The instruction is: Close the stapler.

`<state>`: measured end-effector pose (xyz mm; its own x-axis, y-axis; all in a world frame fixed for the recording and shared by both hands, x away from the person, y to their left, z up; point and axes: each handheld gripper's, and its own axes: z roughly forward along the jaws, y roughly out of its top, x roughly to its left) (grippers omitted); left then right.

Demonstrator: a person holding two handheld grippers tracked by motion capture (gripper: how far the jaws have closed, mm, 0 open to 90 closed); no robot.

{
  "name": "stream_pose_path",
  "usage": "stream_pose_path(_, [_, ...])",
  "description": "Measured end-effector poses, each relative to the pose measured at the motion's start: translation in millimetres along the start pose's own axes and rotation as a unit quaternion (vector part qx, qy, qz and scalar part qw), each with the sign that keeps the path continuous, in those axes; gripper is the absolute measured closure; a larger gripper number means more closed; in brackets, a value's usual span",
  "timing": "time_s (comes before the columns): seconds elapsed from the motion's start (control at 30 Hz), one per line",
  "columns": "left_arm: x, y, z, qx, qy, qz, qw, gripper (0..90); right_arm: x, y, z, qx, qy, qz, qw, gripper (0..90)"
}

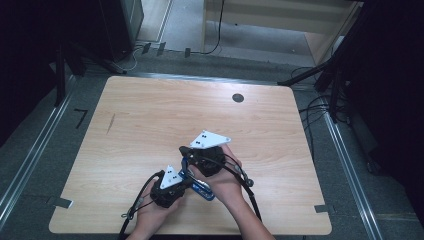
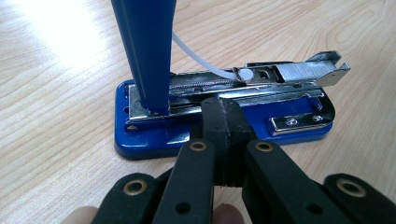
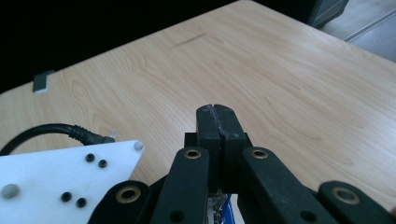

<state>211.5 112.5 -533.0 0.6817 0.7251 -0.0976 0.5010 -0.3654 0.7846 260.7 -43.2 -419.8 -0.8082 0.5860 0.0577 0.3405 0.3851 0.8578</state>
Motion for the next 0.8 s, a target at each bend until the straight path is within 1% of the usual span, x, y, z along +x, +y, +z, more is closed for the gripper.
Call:
stream_pose_path(0.03, [-0.1,0.0,0.0,0.0,0.0,0.001,1.0,90.0,0.6,-1.7,3.2,0.007,0.0,0.0,1.0,90.0])
stream_pose_path(0.1, [0.2,0.0,0.1,-0.001,-0.001,-0.001,1.0,90.0,0.7,-4.2,4.3,0.007,0.003,0.003,1.0,90.0])
stream_pose_path(0.23, [-0.5,0.0,0.1,-0.001,0.001,0.0,1.0,90.0,0.3,-6.8,0.1,0.002,0.0,0.005,1.0,90.0])
stream_pose_path(0.33, [0.0,0.0,-0.1,0.001,0.001,0.001,1.0,90.0,0.7,-9.8,-2.1,0.004,-0.002,0.003,1.0,90.0])
stream_pose_path(0.57, [-0.6,0.0,-0.1,0.0,0.001,0.001,1.0,90.0,-2.1,-19.5,-11.5,0.005,-0.007,0.004,1.0,90.0])
stream_pose_path(0.8, [-0.7,0.0,-0.1,0.0,0.001,0.0,1.0,90.0,-7.0,-30.8,-25.9,0.0,-0.011,0.013,0.9999,90.0])
